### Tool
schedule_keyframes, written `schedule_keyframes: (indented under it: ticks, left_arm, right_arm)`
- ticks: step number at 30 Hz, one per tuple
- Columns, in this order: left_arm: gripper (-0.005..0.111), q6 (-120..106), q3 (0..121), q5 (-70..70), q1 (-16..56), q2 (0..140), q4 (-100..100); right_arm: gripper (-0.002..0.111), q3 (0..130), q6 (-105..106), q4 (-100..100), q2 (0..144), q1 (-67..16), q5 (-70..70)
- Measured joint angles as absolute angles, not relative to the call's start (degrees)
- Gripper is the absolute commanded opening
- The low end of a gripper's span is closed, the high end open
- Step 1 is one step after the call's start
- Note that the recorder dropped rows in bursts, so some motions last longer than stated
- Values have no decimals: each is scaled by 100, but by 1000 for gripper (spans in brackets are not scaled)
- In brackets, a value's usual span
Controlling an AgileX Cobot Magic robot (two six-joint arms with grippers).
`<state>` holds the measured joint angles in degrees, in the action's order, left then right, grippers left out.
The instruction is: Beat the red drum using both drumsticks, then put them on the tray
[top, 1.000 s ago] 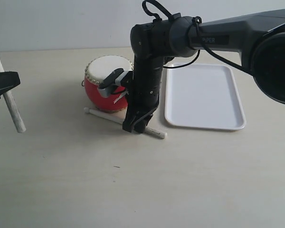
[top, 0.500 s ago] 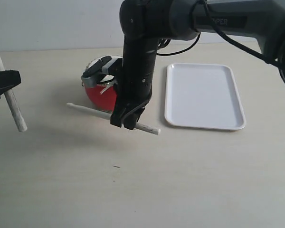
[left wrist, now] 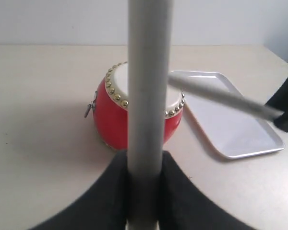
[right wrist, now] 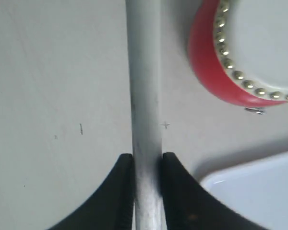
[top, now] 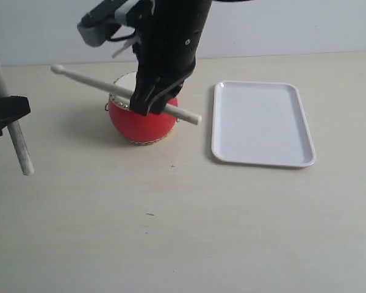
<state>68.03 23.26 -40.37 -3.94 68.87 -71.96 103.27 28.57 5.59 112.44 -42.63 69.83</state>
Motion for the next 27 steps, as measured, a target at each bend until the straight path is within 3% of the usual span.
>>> schedule_keyframes:
  ticks: [9, 18, 27]
  left_arm:
    - [0, 8973, 3325, -3683, -394, 6887, -9150]
    - [0, 10281, 4823, -3525, -304, 6887, -9959]
    - [0, 10196, 4976, -872, -139, 7002, -10033]
  right_arm:
    - [0, 10327, 2257, -421, 10352, -4178, 7005]
    - [0, 10330, 1217, -1246, 10234, -3414, 7005]
    - [0, 10330, 1138, -981, 10234, -3152, 7016]
